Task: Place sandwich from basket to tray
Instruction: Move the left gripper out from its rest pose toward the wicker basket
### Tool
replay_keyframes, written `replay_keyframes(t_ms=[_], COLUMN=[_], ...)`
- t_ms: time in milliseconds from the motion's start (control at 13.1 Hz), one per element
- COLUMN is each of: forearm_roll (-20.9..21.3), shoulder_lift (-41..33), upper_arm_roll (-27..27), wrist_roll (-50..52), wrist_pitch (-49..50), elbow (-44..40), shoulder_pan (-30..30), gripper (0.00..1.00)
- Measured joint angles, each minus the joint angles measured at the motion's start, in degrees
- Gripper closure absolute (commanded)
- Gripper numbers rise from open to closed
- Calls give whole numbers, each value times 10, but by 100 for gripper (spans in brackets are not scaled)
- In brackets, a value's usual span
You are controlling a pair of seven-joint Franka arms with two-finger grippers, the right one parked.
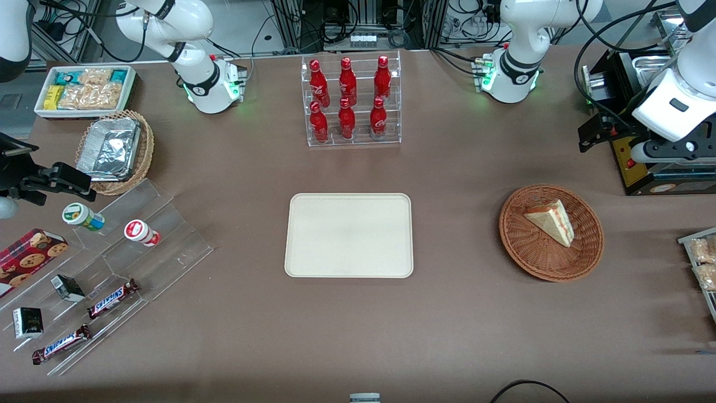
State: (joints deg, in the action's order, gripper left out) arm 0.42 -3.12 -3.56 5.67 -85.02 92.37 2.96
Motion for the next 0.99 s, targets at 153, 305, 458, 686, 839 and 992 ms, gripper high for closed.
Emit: replay_keyframes(t_ms=[153, 305, 458, 686, 839, 992], forearm_roll=[0, 1, 2, 9, 9, 9], shoulder_lift=[0, 0, 0, 4, 13, 25], upper_arm_roll=[0, 3, 6, 9, 12, 15], wrist_roll=[0, 1, 1, 15, 40, 54], wrist_pitch=[1, 1, 1, 1, 0, -14], elbow=[0, -1, -1, -1, 2, 15], shoulder_pan=[0, -2, -4, -14, -36, -55], gripper=[0, 0, 0, 0, 0, 0])
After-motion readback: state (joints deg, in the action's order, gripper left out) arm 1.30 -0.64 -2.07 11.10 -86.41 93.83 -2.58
